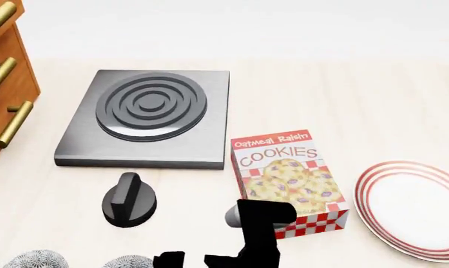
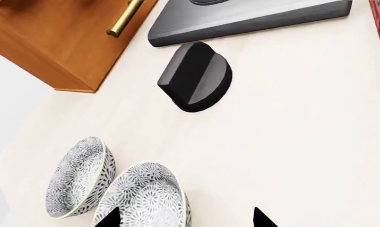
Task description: Pick the akita bowl from table center and place it on the plate.
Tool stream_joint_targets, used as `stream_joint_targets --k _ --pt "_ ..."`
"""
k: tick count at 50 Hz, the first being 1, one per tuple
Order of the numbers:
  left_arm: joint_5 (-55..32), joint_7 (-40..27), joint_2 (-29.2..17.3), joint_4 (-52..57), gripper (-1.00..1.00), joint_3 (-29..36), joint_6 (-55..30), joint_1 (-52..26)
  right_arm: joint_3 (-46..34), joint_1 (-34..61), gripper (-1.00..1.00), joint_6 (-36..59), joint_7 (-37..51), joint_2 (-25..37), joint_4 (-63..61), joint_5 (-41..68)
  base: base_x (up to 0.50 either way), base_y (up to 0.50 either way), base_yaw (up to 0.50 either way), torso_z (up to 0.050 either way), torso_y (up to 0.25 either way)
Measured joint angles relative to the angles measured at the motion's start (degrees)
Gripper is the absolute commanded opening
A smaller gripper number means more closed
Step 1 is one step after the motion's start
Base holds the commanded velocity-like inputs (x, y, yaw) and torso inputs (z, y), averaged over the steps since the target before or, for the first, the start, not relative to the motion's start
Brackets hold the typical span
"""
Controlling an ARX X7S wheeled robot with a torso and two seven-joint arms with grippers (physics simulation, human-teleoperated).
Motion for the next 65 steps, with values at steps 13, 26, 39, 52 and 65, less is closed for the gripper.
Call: stream_joint_targets --k 13,26,39,52,65 --pt "-0.2 -0.3 -0.1 -0.2 1.00 0.2 0.0 -0.2 -2.2 1.9 1.00 0.1 -1.9 -0.2 2.8 -0.6 0.00 0.00 0.00 0.000 0.000" --pt "-0.5 -0.5 -0.3 -0.2 1.00 0.4 0.1 -0.1 -3.8 3.1 1.00 0.4 -3.0 -0.5 4.2 -0.5 0.00 0.00 0.00 0.000 0.000" --pt "-0.8 -0.7 -0.5 -0.3 1.00 0.4 0.5 0.1 -5.4 4.3 1.00 -0.8 -4.4 -0.7 6.9 -1.6 0.00 0.00 0.00 0.000 0.000" --pt "-1.2 -0.9 -0.7 -0.1 1.00 0.3 0.8 0.4 -6.4 4.3 1.00 -1.7 -5.3 -0.8 8.4 -2.1 0.00 0.00 0.00 0.000 0.000" --pt "-1.4 -1.2 -0.9 -0.2 1.00 0.4 0.8 0.2 -7.4 4.9 1.00 -2.2 -6.2 -0.9 10.3 -2.3 0.00 0.00 0.00 0.000 0.000"
